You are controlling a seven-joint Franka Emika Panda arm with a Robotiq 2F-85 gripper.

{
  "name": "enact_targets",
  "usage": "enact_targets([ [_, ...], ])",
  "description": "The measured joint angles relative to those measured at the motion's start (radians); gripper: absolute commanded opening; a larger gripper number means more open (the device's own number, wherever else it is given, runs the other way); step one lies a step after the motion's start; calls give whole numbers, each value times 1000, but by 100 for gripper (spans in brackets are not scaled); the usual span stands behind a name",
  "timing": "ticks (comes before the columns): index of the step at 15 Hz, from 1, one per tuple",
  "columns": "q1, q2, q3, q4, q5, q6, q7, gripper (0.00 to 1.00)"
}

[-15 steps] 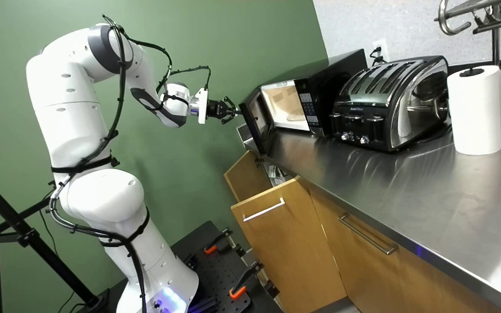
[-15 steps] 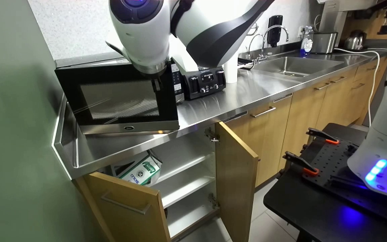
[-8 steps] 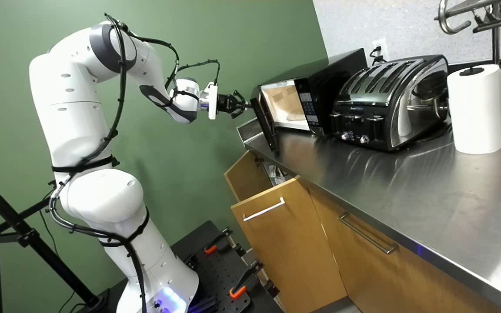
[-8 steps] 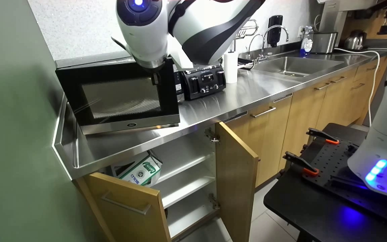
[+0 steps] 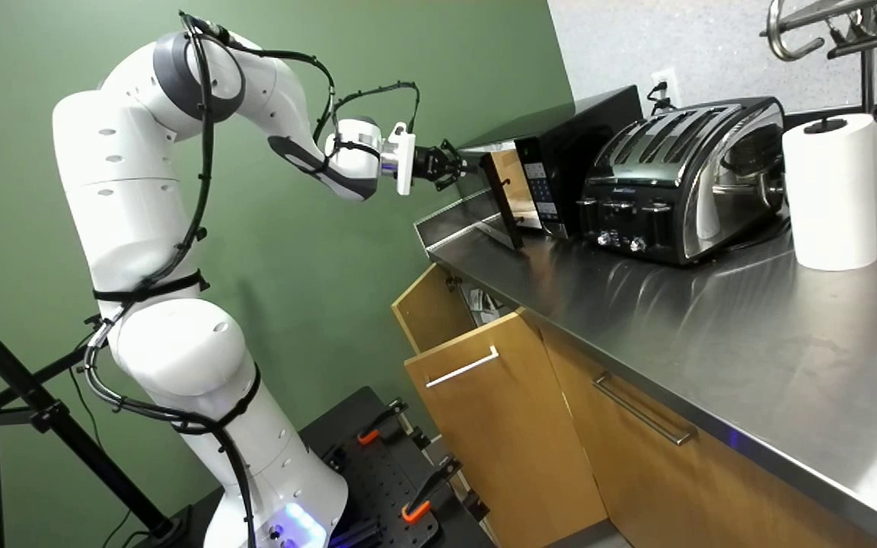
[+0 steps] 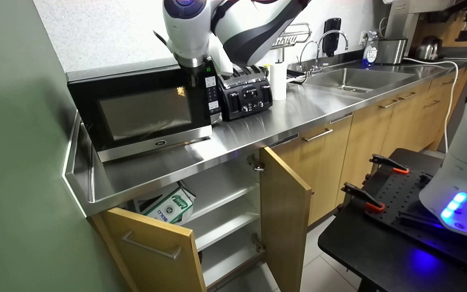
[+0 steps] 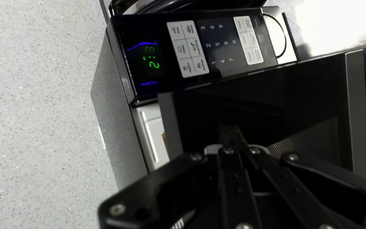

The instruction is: Close the microwave

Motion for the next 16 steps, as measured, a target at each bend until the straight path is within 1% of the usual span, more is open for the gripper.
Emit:
enact_targets([
  [3,-30,7,-29,1,-10,66,25,0],
  [9,-70,10,-78,30,-111,156,203,0],
  [13,-82,10,-82,31,-127,194,296,0],
  [16,-84,10,-80,29,-124,201,310,1],
])
